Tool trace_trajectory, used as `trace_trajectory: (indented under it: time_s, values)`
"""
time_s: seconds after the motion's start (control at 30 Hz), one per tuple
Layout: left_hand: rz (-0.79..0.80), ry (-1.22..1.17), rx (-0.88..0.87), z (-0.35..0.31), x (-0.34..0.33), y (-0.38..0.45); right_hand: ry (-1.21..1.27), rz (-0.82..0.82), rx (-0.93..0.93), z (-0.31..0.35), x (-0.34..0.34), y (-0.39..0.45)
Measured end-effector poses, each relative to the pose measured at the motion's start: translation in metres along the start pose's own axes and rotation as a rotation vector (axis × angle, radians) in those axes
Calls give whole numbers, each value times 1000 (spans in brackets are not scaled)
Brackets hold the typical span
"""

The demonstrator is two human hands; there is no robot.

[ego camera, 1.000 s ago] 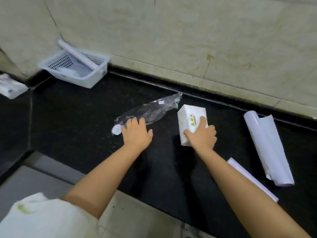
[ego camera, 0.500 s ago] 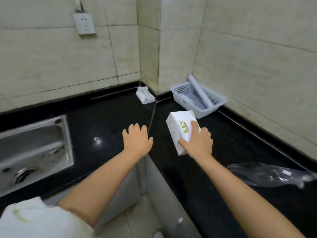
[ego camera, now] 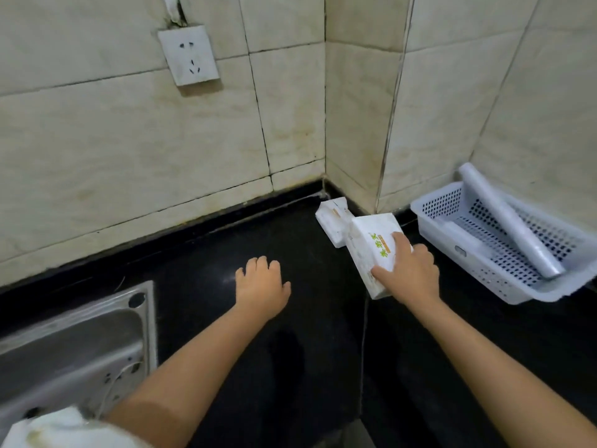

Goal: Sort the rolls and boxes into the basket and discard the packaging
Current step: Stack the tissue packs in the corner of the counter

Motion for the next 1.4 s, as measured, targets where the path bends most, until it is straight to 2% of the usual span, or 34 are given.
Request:
trace_trajectory:
  time_s: [0.13,0.37,0.6,0.73,0.83,0.9,1.0,1.13,1.3,1.4]
  values:
    - [45,-6,-54,-9,-5,73,7,27,-99,-11,-15,54]
    - [64,-60,-254,-89,-9,174,-17,32,-254,-53,-24,95]
    - [71,-119,-305,-132,-19,233,-96,65,-281,-65,-19,120]
    - [39,-359,-376,-122,-7,243,-98,115,-293,-67,-20,123]
    - [2,-633,-392,-89,7,243,-78,239,-301,-59,-30,131]
    - [-33,-677,-384,-63,17,239,-62,317,-288,-47,-40,140]
    - [-71,-607,-402,-30,25,231,-65,353,-233,-20,-52,158]
    - [6,-321,-373,-4,10,226,-122,292,-105,27,-63,195]
    - [169,-10,-474,-17,-27,211,-169,235,-67,53,-86,234]
    - [204,51,-511,-32,-40,211,-219,184,-36,54,-89,247]
Point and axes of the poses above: each hand's wrist, its own y-axis towards the middle knuckle, its own x-axis out of the back of the hand, z = x × y, the point moved 10 cm from there along y, towards the middle knuckle, and after that the axes turned 14 degrees about z, right-handed, at the moved point
